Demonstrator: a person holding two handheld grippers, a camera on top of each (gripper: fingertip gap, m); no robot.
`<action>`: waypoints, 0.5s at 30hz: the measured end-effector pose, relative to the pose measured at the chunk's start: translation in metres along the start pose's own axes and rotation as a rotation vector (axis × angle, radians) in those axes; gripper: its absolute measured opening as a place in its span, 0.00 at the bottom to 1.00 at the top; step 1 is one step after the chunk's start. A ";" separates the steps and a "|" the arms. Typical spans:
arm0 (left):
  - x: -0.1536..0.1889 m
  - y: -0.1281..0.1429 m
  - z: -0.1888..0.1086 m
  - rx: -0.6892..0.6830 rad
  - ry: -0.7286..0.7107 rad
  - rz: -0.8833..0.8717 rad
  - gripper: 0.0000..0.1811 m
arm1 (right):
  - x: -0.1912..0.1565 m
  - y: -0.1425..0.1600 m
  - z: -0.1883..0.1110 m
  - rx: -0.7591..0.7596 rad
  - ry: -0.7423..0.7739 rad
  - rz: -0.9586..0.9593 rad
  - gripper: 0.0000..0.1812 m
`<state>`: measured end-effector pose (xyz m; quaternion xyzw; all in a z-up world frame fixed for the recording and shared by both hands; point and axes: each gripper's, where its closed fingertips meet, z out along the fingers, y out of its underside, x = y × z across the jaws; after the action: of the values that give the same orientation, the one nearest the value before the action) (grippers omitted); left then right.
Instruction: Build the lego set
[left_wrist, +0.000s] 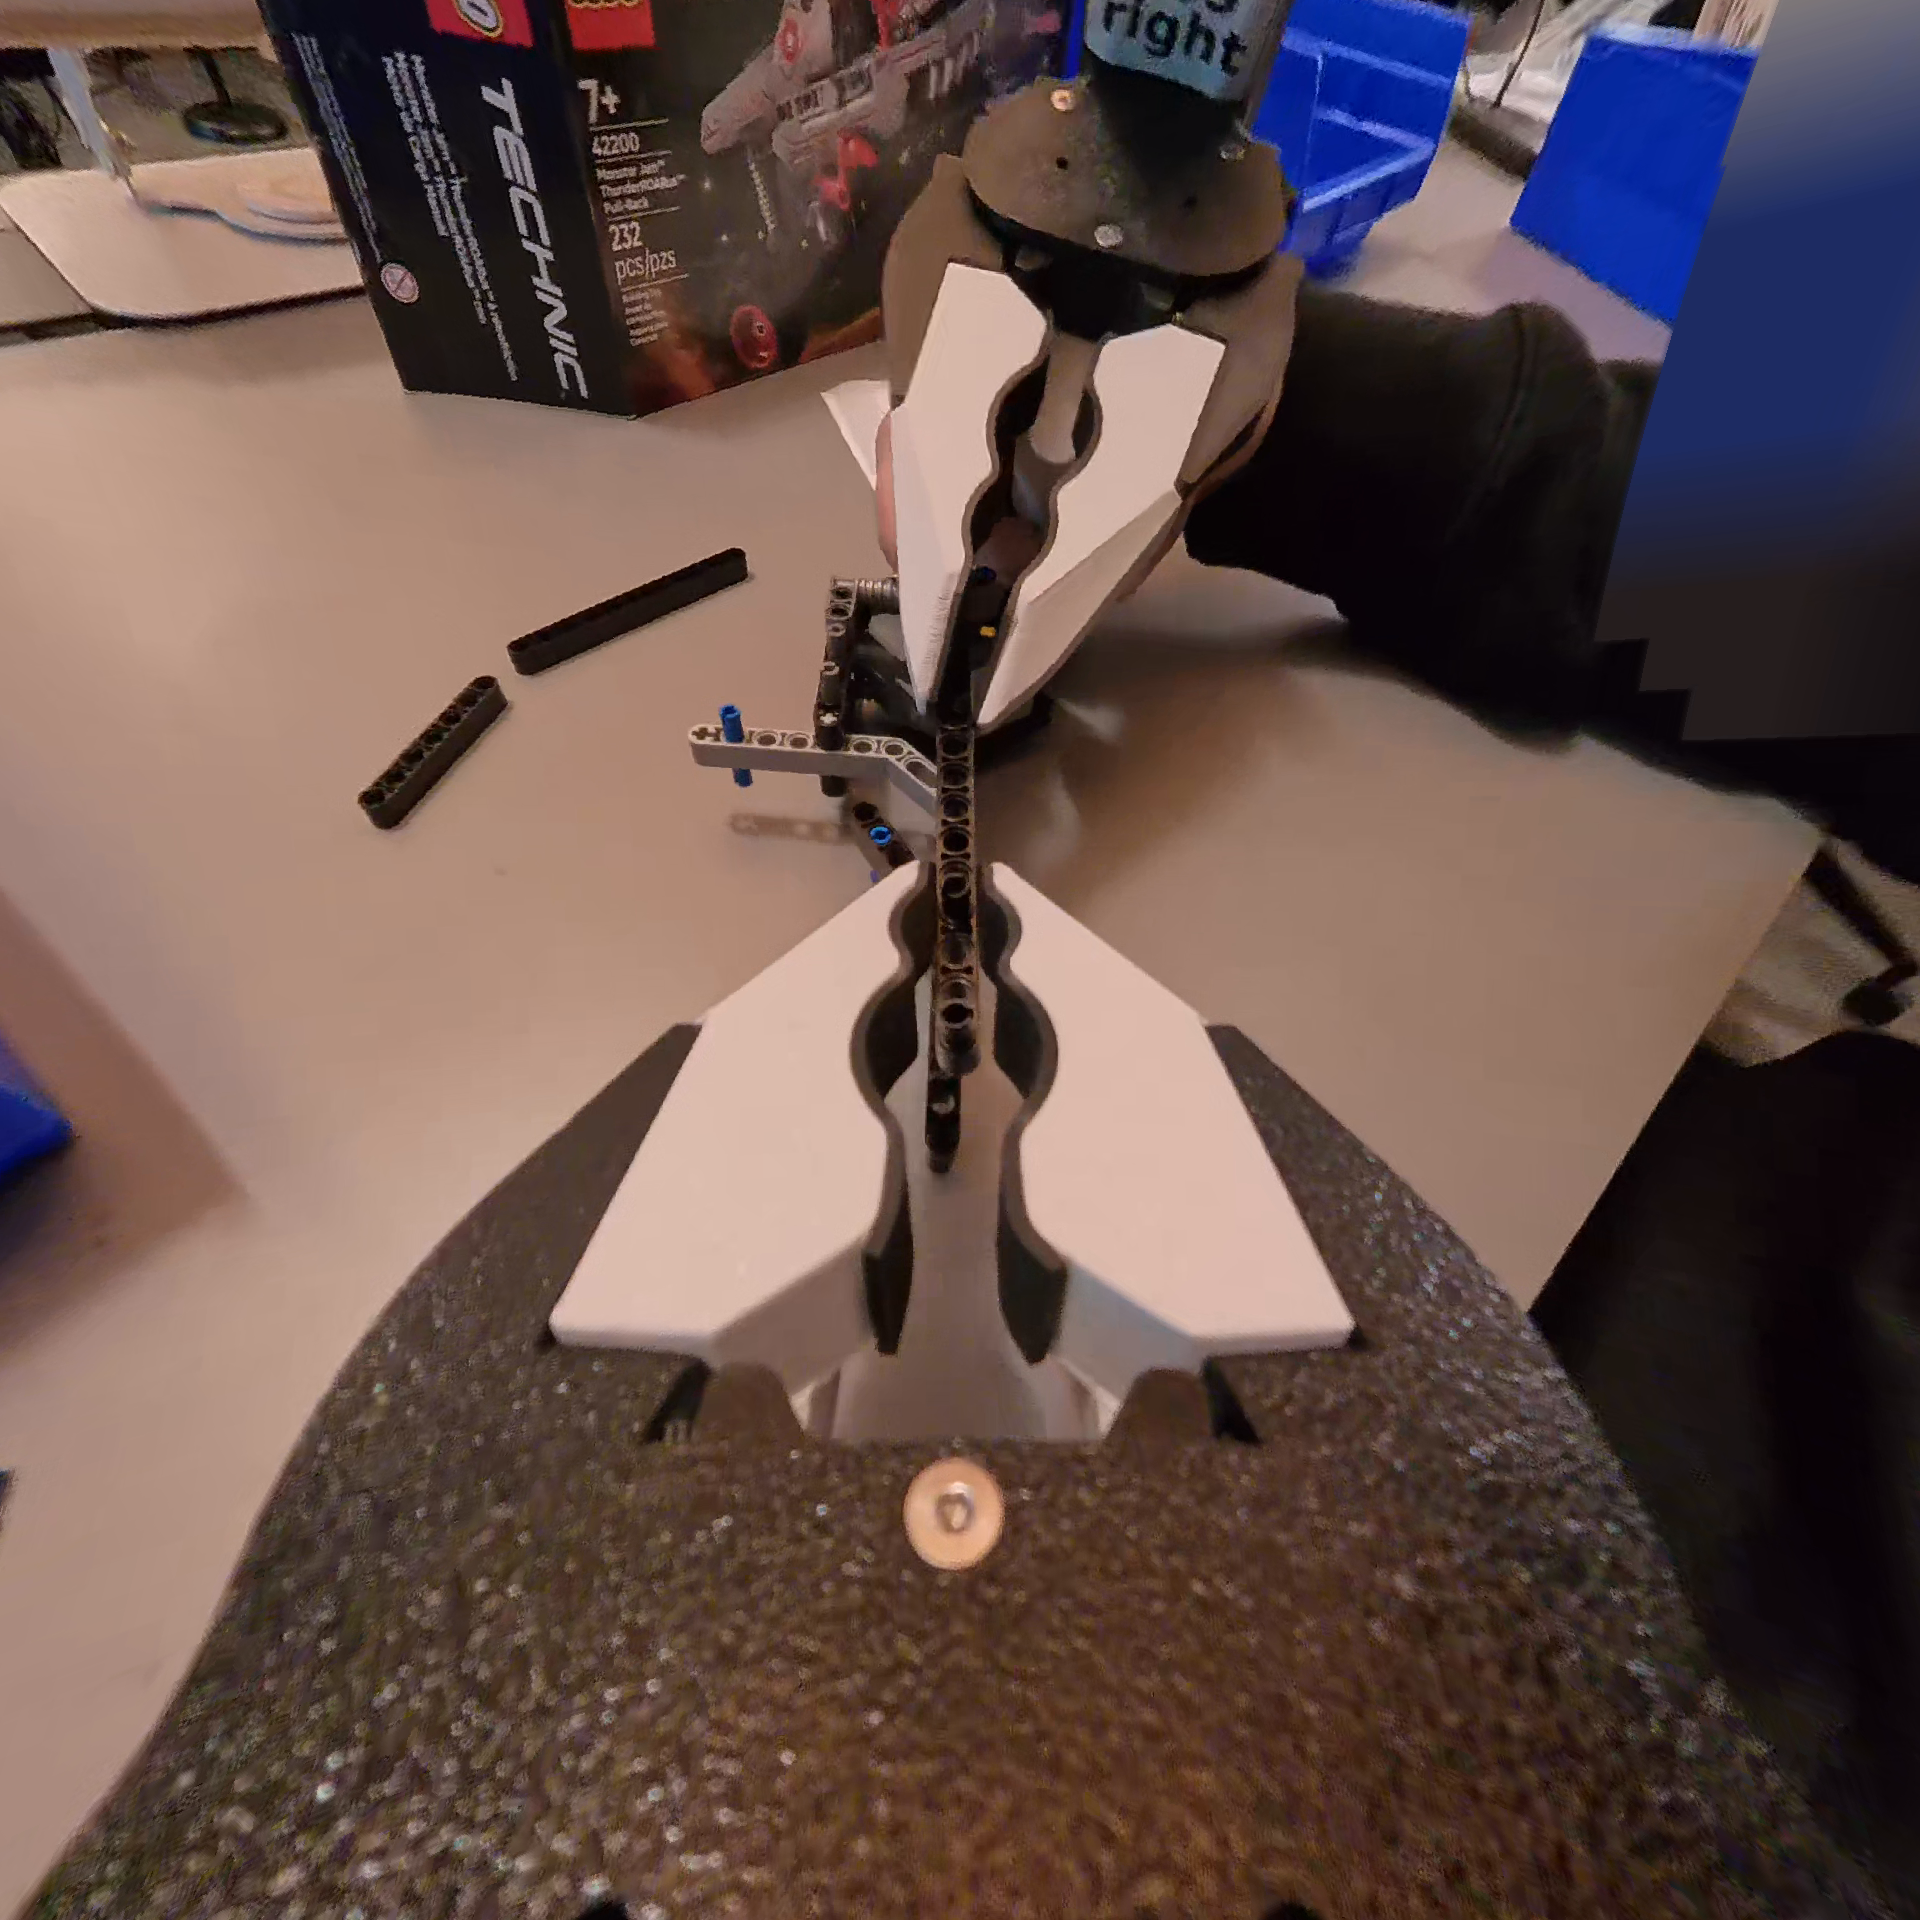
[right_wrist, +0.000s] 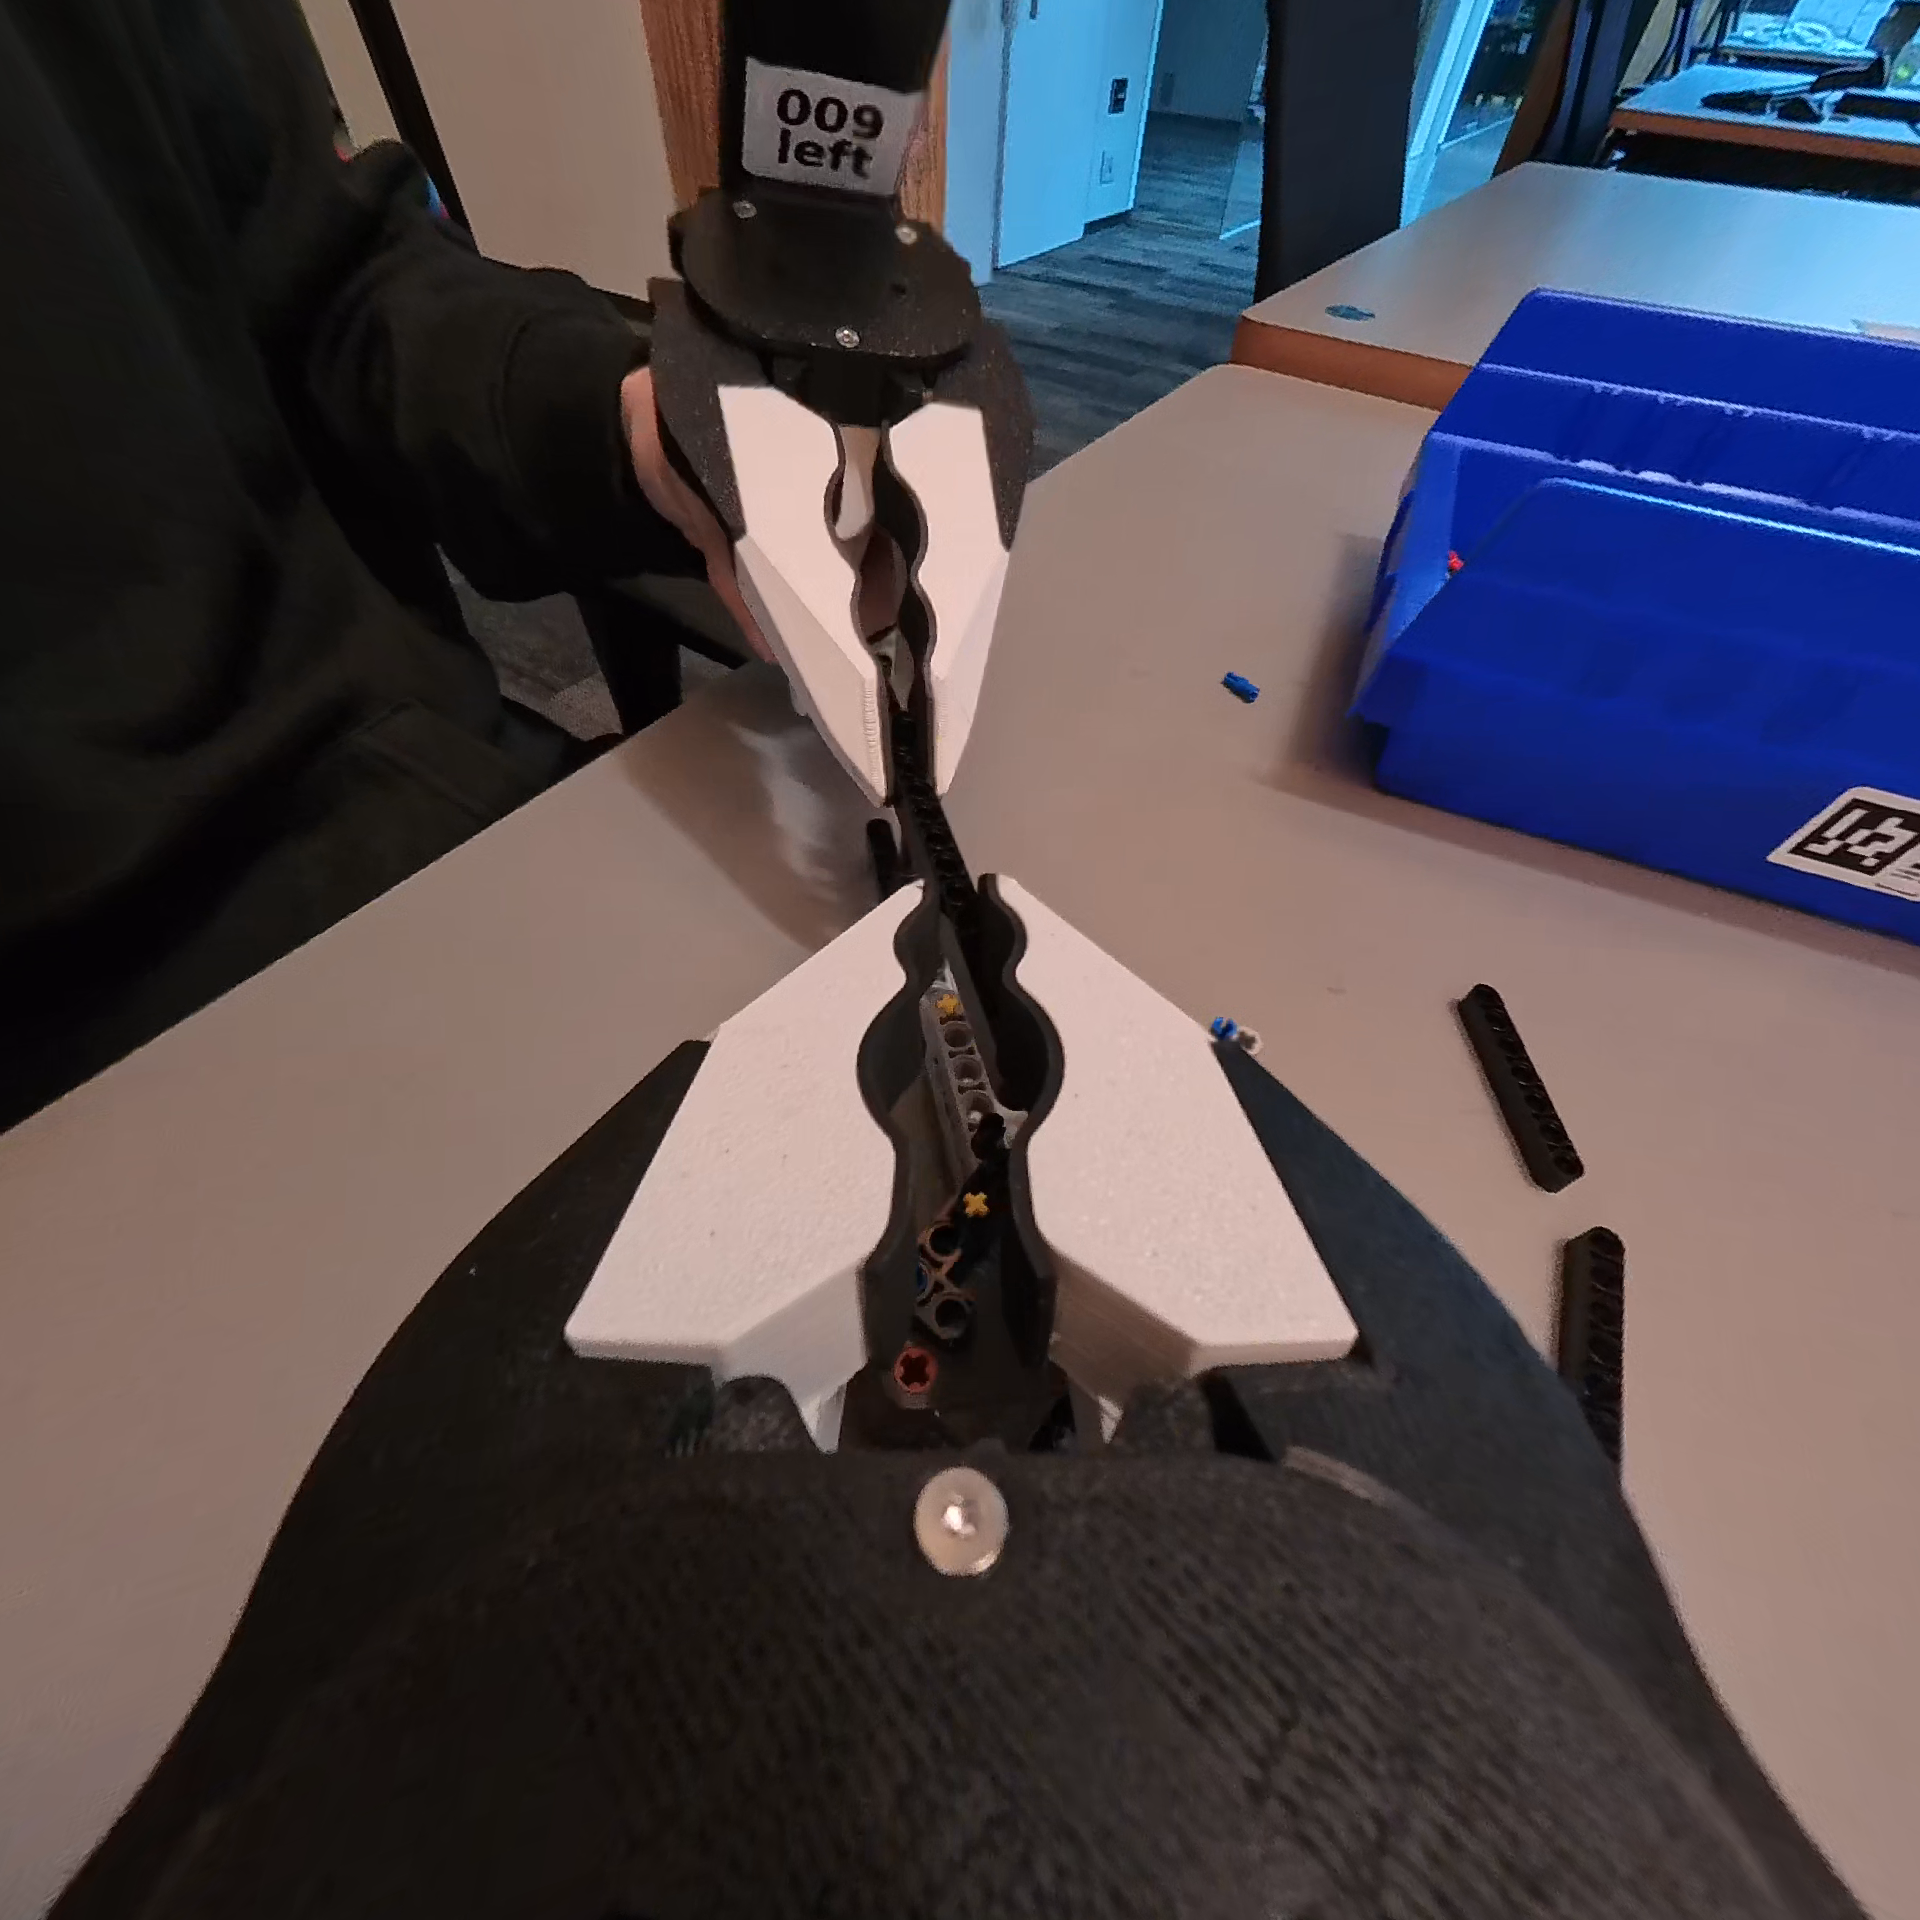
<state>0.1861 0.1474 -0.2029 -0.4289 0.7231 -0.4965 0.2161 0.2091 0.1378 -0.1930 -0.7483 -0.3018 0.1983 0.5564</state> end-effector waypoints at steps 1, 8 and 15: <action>0.000 0.000 0.000 -0.011 -0.017 0.033 0.03 | 0.000 0.000 -0.001 0.006 -0.001 0.004 0.03; 0.009 0.000 0.001 -0.016 0.000 0.122 0.03 | -0.010 0.001 -0.004 0.009 -0.010 -0.019 0.02; 0.004 -0.001 0.000 0.011 -0.021 0.229 0.03 | -0.007 0.001 -0.002 0.008 0.028 -0.063 0.02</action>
<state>0.1844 0.1436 -0.2017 -0.3476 0.7621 -0.4681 0.2814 0.2053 0.1310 -0.1932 -0.7387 -0.3168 0.1714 0.5696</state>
